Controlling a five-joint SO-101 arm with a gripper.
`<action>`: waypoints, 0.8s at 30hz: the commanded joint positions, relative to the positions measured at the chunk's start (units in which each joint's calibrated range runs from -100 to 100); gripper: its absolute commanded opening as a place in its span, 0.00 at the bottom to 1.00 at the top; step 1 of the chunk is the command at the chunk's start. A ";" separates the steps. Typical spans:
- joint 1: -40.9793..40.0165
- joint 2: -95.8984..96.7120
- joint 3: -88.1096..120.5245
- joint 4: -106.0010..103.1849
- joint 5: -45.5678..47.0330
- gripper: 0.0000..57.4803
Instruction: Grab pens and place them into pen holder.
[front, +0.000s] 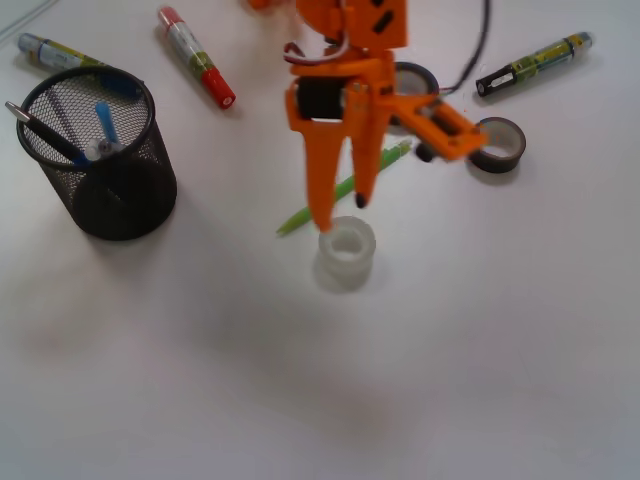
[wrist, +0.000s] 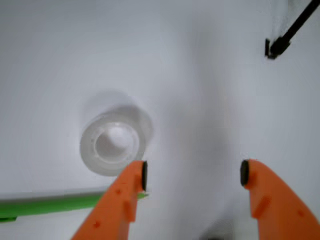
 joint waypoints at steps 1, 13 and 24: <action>0.79 -9.69 17.17 -9.76 -4.54 0.35; -0.26 -11.81 28.76 -15.01 -25.54 0.33; -1.83 -11.64 28.13 1.17 -33.94 0.33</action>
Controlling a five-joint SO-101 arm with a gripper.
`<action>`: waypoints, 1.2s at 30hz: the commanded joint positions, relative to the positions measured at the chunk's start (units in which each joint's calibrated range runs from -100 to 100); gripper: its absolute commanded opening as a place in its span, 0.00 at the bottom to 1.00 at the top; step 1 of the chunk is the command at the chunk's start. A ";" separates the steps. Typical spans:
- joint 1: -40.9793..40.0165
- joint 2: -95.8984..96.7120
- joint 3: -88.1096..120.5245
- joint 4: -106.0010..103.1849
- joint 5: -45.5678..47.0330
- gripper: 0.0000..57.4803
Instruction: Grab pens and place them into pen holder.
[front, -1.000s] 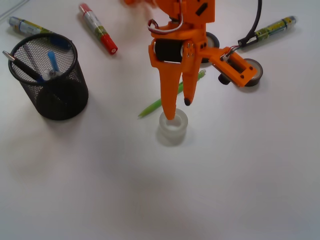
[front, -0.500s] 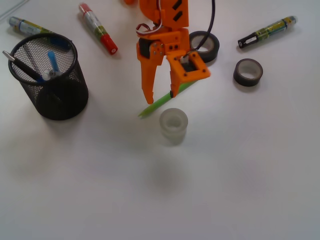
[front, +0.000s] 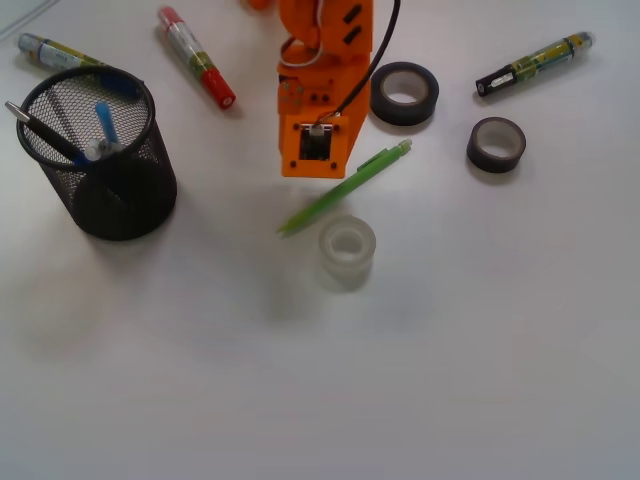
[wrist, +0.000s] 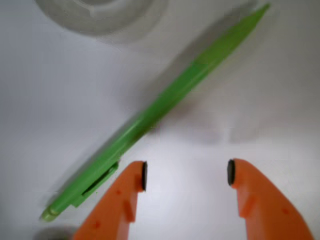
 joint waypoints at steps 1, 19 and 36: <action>-0.50 -2.50 -0.62 1.09 -1.12 0.33; -6.26 4.05 -19.19 14.91 -8.30 0.33; -6.71 19.01 -19.82 4.15 -9.18 0.32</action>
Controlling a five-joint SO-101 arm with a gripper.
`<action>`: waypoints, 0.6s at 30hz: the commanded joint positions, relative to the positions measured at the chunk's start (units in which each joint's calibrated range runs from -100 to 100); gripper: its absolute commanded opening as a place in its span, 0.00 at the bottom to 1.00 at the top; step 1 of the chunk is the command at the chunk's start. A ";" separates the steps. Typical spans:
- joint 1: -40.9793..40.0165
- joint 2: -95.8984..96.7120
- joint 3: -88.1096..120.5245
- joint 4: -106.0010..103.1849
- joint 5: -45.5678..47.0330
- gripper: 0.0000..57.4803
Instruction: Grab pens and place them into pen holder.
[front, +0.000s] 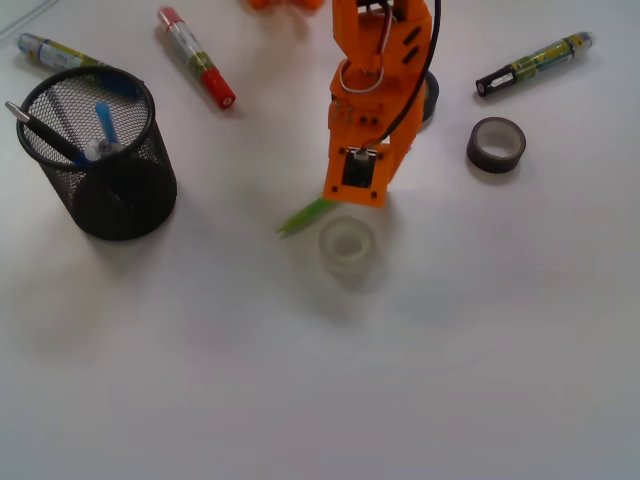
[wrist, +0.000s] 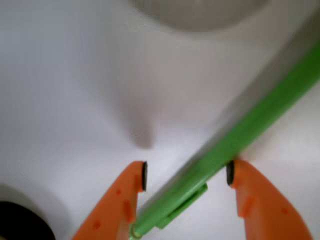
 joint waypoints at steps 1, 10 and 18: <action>-0.19 3.65 -0.69 -2.42 -0.34 0.32; 0.63 10.45 0.76 -5.13 -0.05 0.01; -0.42 14.10 1.67 -9.07 -0.05 0.01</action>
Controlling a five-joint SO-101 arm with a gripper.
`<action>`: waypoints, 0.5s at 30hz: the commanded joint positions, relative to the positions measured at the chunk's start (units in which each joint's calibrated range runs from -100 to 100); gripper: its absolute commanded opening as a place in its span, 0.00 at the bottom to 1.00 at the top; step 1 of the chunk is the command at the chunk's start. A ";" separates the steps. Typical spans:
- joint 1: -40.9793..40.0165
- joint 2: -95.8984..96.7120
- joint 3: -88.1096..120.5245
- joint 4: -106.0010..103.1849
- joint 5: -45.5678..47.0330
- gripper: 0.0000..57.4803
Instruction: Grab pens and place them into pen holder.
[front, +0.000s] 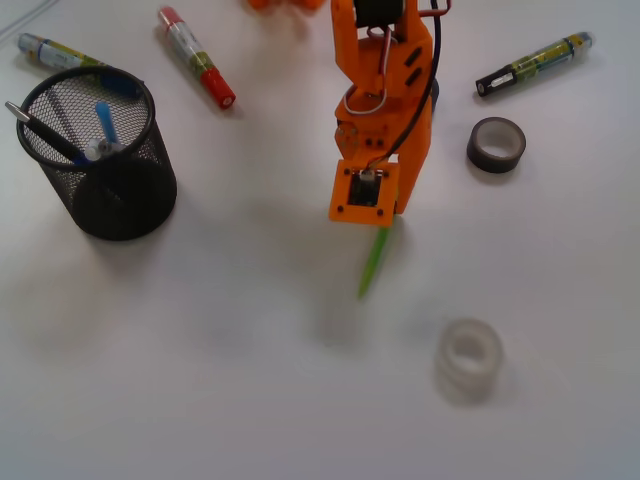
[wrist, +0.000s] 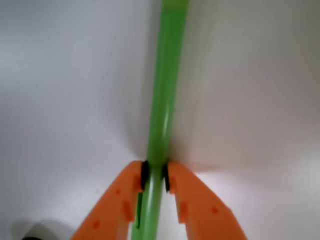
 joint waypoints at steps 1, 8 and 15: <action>-0.57 4.29 2.57 1.48 0.20 0.01; 3.62 -13.05 -4.32 18.63 5.42 0.01; 10.95 -29.46 -6.76 12.07 14.55 0.01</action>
